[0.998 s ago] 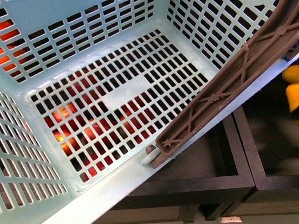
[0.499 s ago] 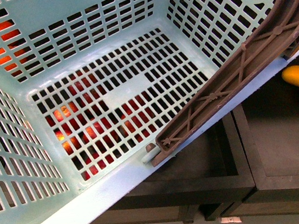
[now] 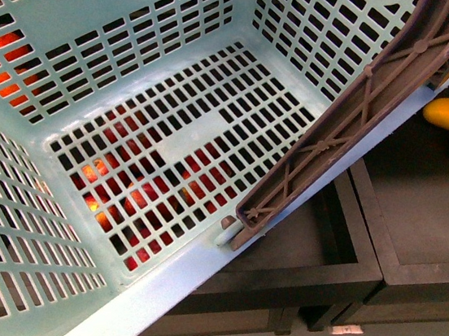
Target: Pick mango and avocado into basket
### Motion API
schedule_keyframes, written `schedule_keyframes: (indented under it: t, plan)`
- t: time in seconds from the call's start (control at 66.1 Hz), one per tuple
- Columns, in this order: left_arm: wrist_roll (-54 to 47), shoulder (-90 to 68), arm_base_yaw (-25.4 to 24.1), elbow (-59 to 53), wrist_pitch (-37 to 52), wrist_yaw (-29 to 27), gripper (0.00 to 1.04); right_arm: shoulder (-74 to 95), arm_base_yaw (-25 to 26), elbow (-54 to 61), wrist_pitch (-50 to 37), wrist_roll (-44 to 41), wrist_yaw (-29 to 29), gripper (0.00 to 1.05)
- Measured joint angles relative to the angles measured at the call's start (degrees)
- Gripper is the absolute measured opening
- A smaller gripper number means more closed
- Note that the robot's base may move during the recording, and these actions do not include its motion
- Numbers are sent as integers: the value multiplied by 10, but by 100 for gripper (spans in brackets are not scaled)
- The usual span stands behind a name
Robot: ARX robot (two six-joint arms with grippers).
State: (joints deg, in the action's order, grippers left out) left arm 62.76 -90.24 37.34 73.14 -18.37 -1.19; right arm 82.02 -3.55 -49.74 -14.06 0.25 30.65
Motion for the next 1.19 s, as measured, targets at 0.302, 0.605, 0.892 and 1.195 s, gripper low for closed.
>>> schedule_keyframes:
  t: [0.302, 0.605, 0.892, 1.195]
  plan:
    - [0, 0, 0, 0, 0, 0, 13, 11, -54, 26, -1, -16, -31, 65]
    - [0, 0, 0, 0, 0, 0, 13, 20, -78, 38, -12, -16, -46, 98]
    - [-2, -2, -1, 0, 0, -3, 13, -14, -14, 71, -92, 68, -115, 96]
    - [-3, -2, 1, 0, 0, 3, 13, -122, 38, 256, -314, 12, -307, 48]
